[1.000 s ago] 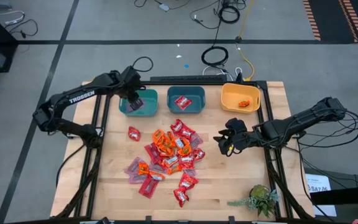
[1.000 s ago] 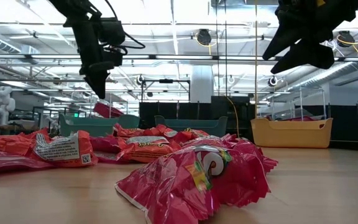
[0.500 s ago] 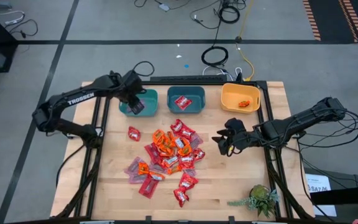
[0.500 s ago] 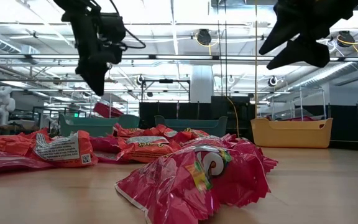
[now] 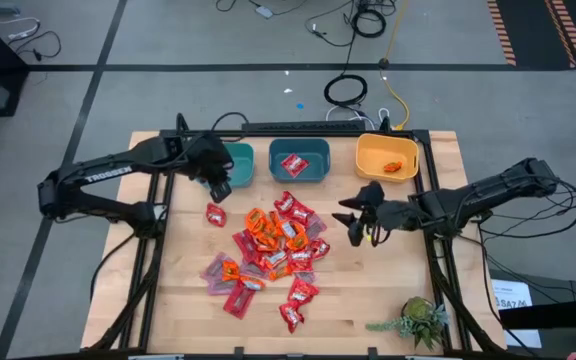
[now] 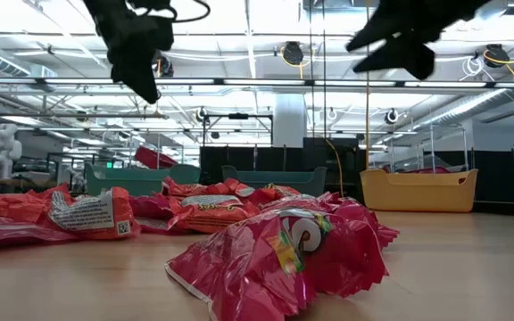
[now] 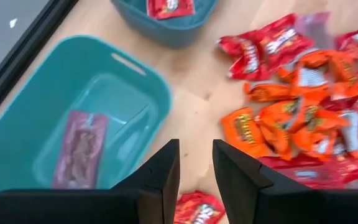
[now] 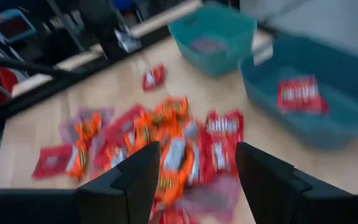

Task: Sort candy
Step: Put the red candy into the blue bin

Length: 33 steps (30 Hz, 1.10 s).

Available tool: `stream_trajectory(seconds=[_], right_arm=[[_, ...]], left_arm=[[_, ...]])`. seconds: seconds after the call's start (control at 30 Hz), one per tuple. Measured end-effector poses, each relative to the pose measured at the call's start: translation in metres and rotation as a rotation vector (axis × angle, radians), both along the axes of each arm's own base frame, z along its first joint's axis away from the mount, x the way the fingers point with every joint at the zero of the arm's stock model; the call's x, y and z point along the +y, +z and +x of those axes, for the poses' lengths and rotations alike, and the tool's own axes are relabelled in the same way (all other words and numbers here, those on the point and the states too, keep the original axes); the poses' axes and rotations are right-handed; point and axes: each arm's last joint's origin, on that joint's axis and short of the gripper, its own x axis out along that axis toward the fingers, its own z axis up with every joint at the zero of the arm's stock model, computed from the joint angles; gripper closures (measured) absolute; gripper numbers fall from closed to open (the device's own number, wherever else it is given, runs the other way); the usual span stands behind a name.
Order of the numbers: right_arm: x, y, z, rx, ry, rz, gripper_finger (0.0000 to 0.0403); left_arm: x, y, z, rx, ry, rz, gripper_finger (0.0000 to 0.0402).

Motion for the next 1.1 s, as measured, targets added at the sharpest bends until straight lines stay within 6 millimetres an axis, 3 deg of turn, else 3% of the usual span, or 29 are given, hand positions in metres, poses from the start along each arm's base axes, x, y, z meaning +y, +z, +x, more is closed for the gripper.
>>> stream_trajectory(seconds=[0.27, 0.6, 0.77, 0.93, 1.1], right_arm=[[-0.018, 0.011, 0.033, 0.012, 0.058, -0.09, 0.02], [-0.047, 0.011, 0.113, 0.348, 0.119, -0.075, 0.02], [-0.066, 0.008, 0.156, 0.475, 0.112, -0.025, 0.02], [-0.085, -0.011, 0.191, 0.533, 0.075, 0.051, 0.02], [-0.099, -0.037, 0.211, 0.635, 0.048, 0.129, 0.02]], left_arm=[[-0.007, 0.0, 0.005, -0.014, -0.033, -0.007, 0.0294], [-0.028, 0.001, 0.009, -0.029, -0.121, -0.036, 0.0294], [-0.039, -0.011, 0.011, -0.065, -0.173, -0.029, 0.0294], [-0.049, -0.03, 0.009, -0.114, -0.178, -0.045, 0.0294], [-0.06, -0.043, 0.001, -0.215, -0.233, -0.028, 0.0294]])
